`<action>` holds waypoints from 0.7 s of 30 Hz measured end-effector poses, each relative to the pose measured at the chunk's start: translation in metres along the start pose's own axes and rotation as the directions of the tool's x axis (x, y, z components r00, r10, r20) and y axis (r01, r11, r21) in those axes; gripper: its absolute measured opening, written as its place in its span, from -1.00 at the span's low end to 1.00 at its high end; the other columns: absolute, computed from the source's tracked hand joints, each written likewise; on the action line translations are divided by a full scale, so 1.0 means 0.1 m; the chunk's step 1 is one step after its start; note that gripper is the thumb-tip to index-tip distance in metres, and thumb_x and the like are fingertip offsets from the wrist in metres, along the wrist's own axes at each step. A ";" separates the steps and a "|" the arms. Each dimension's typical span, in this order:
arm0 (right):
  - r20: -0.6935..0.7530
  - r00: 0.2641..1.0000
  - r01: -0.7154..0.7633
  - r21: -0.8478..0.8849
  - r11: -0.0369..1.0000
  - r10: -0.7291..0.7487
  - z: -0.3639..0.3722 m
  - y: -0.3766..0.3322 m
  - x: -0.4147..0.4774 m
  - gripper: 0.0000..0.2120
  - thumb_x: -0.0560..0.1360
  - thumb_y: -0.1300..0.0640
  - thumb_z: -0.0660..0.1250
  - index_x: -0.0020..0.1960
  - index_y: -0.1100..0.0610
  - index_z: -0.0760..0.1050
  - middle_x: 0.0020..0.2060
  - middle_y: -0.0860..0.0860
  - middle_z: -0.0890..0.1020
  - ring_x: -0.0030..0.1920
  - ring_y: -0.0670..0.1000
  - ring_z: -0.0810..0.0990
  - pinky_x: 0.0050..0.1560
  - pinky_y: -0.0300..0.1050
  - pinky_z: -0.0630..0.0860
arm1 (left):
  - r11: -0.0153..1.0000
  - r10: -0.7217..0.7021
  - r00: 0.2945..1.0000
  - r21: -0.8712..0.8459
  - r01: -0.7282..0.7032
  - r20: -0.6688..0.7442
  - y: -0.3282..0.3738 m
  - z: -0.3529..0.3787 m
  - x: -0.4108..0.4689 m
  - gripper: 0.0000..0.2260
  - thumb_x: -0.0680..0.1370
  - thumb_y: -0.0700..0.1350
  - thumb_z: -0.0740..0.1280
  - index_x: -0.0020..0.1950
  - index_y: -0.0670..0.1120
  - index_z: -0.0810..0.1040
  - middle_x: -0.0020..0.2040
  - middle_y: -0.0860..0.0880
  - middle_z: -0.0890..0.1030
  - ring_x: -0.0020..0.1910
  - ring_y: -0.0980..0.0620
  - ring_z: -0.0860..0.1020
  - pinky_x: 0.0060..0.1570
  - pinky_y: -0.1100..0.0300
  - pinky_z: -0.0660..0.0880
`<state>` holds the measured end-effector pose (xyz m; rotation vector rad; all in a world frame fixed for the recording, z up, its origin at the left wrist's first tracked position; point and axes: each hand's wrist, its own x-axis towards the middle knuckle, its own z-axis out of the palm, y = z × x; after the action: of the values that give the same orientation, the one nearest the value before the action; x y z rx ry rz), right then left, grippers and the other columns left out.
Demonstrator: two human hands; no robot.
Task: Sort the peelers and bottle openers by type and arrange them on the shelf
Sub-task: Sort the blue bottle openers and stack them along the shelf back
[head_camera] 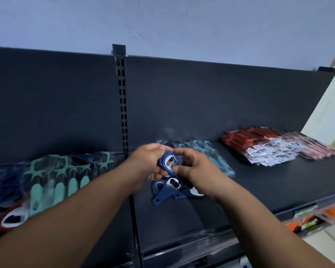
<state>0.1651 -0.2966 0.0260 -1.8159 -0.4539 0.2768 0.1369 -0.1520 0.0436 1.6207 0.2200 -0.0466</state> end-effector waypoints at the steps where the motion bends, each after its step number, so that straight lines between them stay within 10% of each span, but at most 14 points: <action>1: 0.017 0.999 -0.033 0.050 0.998 0.032 -0.06 0.01 0.00 -0.73 0.52 0.39 0.29 0.14 0.12 0.49 -0.15 0.06 0.65 -0.24 -0.01 0.61 -0.18 -0.13 0.57 | 1.000 0.009 1.000 -0.006 -0.009 -0.008 0.01 0.03 0.00 -0.78 0.66 -0.10 0.11 0.04 -0.06 0.56 -0.23 -0.10 0.59 -0.44 0.04 0.49 -0.46 0.27 0.43; 4: -0.017 0.995 -0.098 0.140 0.985 0.101 -0.24 0.09 0.01 -0.79 0.52 0.44 0.24 0.06 0.19 0.47 -0.23 0.12 0.63 -0.35 0.01 0.59 -0.26 -0.10 0.56 | 0.970 0.105 0.988 0.232 -0.076 -0.117 -0.12 0.04 0.06 -0.92 0.59 -0.10 0.27 -0.02 -0.09 0.52 -0.24 -0.06 0.54 -0.40 0.04 0.51 -0.39 0.25 0.45; 7: -0.020 0.988 -0.144 0.202 0.969 0.151 -0.38 0.17 0.00 -0.80 0.53 0.44 0.21 0.00 0.17 0.42 -0.21 0.09 0.61 -0.38 -0.02 0.60 -0.37 -0.23 0.56 | 0.615 0.139 0.987 0.788 -0.023 -0.080 -0.27 0.01 0.06 -0.78 0.44 0.04 0.42 -0.16 -0.08 0.50 -0.23 0.01 0.57 -0.24 0.03 0.53 -0.24 0.19 0.42; 12: -0.017 0.982 -0.177 0.281 0.943 0.189 -0.49 0.32 0.02 -0.81 0.54 0.42 0.20 0.07 0.19 0.40 -0.22 0.10 0.62 -0.36 -0.01 0.62 -0.35 -0.18 0.56 | 0.284 0.037 0.999 0.959 0.010 -0.021 -0.38 0.13 0.01 -0.71 0.36 0.12 0.46 -0.14 -0.04 0.50 -0.05 0.00 0.60 -0.06 -0.01 0.56 -0.21 0.24 0.36; 17: 0.003 0.966 -0.236 0.403 0.884 0.257 -0.56 0.35 0.03 -0.86 0.58 0.33 0.12 0.04 0.13 0.36 -0.15 0.10 0.66 -0.36 0.00 0.63 -0.37 -0.15 0.43 | 0.315 0.094 0.992 0.948 0.050 -0.084 -0.36 0.16 0.04 -0.72 0.38 0.09 0.43 -0.09 -0.10 0.59 -0.13 -0.04 0.61 -0.13 -0.03 0.57 -0.20 0.19 0.43; 21: -0.009 0.955 -0.246 0.529 0.812 0.295 -0.57 0.37 0.06 -0.82 0.58 0.35 0.06 0.06 0.13 0.35 -0.12 0.13 0.66 -0.43 0.01 0.58 -0.48 -0.21 0.37 | 0.591 0.162 0.973 0.806 0.036 -0.162 -0.19 0.27 0.06 -0.72 0.37 0.08 0.48 -0.24 -0.14 0.61 -0.27 -0.09 0.67 -0.32 0.00 0.59 -0.30 0.16 0.48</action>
<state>0.2000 -0.3526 0.0069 -1.3382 -0.0335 0.4649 0.1422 -0.1775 0.0218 2.5719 0.3421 0.1101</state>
